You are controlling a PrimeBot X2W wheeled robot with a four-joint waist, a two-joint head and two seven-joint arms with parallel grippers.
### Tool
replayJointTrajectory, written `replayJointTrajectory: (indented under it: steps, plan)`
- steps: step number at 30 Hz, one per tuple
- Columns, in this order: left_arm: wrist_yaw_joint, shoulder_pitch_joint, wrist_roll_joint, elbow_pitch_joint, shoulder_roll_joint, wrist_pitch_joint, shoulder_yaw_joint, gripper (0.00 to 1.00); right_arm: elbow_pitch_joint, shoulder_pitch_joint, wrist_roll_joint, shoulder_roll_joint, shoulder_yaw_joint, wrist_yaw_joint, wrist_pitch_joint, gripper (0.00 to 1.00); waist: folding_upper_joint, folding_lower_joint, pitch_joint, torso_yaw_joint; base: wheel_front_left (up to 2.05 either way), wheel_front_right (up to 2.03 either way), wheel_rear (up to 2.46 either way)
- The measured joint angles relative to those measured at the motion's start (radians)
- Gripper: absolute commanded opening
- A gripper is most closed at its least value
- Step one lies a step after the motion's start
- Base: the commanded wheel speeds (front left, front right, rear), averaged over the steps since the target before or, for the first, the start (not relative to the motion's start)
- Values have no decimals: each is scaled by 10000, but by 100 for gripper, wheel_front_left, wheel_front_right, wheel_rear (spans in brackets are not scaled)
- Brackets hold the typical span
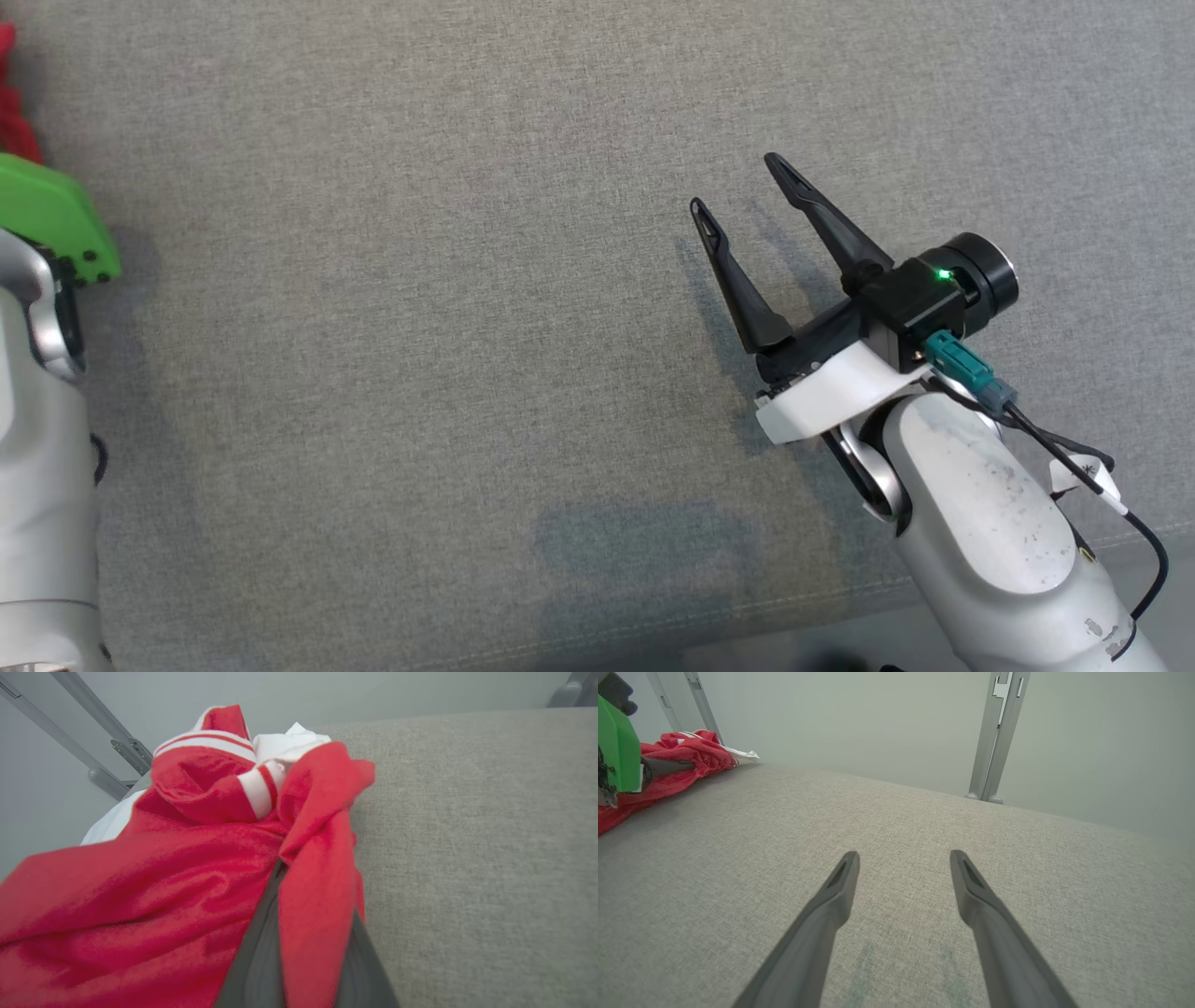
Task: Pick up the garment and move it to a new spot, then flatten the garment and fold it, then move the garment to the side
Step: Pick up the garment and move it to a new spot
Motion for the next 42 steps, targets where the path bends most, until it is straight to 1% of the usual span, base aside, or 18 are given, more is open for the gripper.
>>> replayJointTrajectory:
  steps: [2, 5, 7, 12, 14, 17, 22, 24, 28, 34, 39, 42]
  plan:
    - [0, -198, -205, -88, -301, -387, -19, 0, 65, -13, 15, 2, -79, -8, -2, 100, 0, 0, -73, 42, 0, 0, 0]
    - [-6, -524, -286, -332, -708, -1003, -324, 0, 198, -82, 36, 0, -167, -13, -13, 100, 0, 0, -228, 118, 0, 0, 0]
    - [-98, -633, -313, -500, -974, -1409, -539, 0, 284, -107, 94, 6, -217, -13, -15, 100, 0, 0, -357, 169, 0, 0, 0]
    - [-727, -694, -313, -779, -1546, -2251, -1185, 0, 564, -106, 184, 10, -318, -29, -79, 100, 0, 0, -781, 287, 0, 0, 0]
    - [-949, -694, -322, -805, -1751, -2479, -1344, 0, 662, -105, 213, 25, -324, -100, -84, 100, 0, 0, -988, 320, 0, 0, 0]
    - [-1338, -685, -491, -857, -2040, -2677, -1695, 0, 740, -96, 276, 63, -328, -102, -84, 100, 0, -1, -1325, 341, 0, 0, 0]
    - [-2011, -268, -612, -830, -2107, -2663, -2282, 0, 740, 30, 543, 113, -341, -117, -84, 100, 0, -1, -1911, 268, 0, 0, 0]
    - [-2165, 79, -838, -788, -2107, -2663, -2491, 0, 761, 227, 633, 128, -405, -259, -84, 100, 0, -1, -2132, 189, 0, 0, 0]
    - [-2243, 539, -1110, -771, -2107, -2662, -2947, 0, 855, 617, 715, 130, -537, -372, -84, 100, 0, -1, -2513, -57, 0, 0, 0]
    - [-2337, 614, -1350, -970, -2073, -2658, -3814, 0, 871, 905, 788, 140, -575, -447, -84, 100, 0, -1, -2884, -643, 0, 0, 0]
    - [-2437, 893, -2274, -1453, -2040, -2368, -5367, 0, 802, 959, 882, 151, -550, -453, -84, 100, 1, -1, -3073, -1217, 0, 0, 0]
    - [-2439, 1355, -2863, -1770, -2023, -2217, -6360, 0, 708, 1036, 888, 157, -769, -568, -84, 100, 0, -1, -3134, -1560, 0, 0, 0]
